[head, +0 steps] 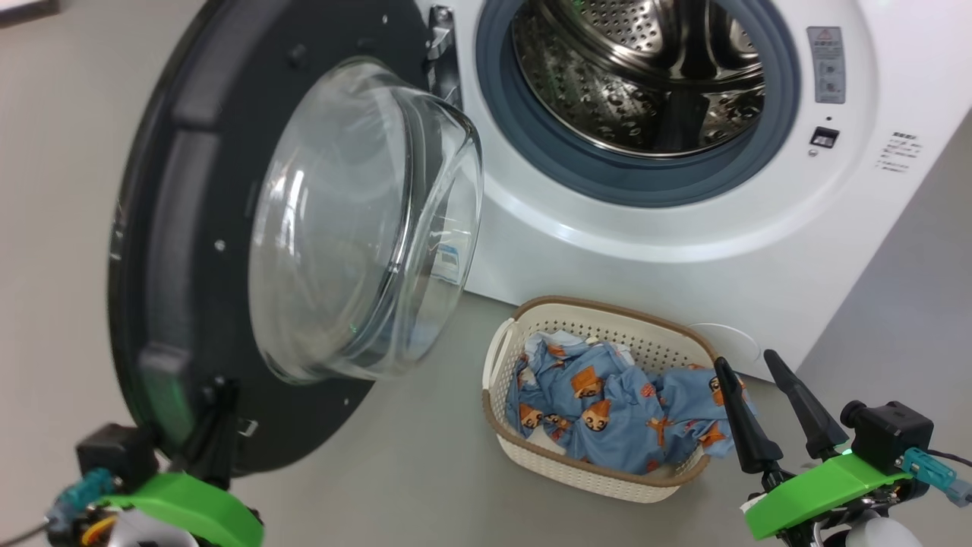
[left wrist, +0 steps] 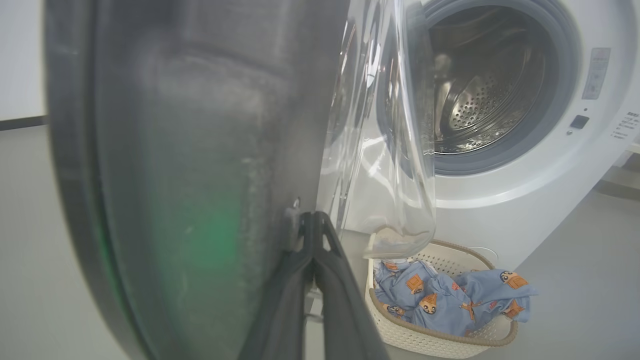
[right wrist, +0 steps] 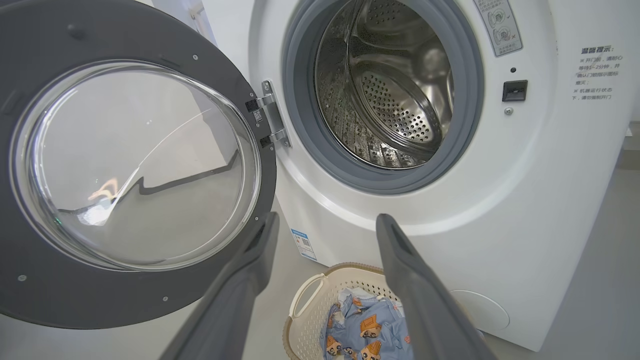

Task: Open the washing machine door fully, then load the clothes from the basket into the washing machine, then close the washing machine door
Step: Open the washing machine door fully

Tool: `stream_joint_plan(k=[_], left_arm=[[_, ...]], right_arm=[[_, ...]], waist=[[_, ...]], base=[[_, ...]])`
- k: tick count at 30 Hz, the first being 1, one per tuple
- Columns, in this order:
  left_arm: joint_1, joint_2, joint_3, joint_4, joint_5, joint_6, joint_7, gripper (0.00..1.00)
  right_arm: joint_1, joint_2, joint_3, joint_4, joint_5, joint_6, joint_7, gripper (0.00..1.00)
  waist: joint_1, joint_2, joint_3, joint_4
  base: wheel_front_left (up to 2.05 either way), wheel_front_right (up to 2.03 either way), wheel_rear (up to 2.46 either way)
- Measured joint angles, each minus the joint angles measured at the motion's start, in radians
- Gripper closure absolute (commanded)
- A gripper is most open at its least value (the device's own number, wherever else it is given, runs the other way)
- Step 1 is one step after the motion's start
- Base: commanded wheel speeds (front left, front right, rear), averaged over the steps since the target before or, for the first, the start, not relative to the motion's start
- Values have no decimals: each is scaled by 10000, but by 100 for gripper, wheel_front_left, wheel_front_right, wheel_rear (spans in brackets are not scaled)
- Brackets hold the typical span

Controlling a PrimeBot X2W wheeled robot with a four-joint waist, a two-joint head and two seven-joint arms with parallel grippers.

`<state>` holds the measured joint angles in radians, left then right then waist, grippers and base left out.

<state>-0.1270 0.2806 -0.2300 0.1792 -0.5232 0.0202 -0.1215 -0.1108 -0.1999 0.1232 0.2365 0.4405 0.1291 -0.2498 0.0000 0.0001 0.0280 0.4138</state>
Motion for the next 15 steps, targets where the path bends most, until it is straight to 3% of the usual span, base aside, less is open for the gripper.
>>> stream_joint_plan(k=[15], left_arm=[[-2027,616,627,2740,-405,-558,-10,100]], right_arm=[[-489,61,-31,19,-86,0,0,0]], waist=[[0,0,668,336]], base=[[0,0,0]])
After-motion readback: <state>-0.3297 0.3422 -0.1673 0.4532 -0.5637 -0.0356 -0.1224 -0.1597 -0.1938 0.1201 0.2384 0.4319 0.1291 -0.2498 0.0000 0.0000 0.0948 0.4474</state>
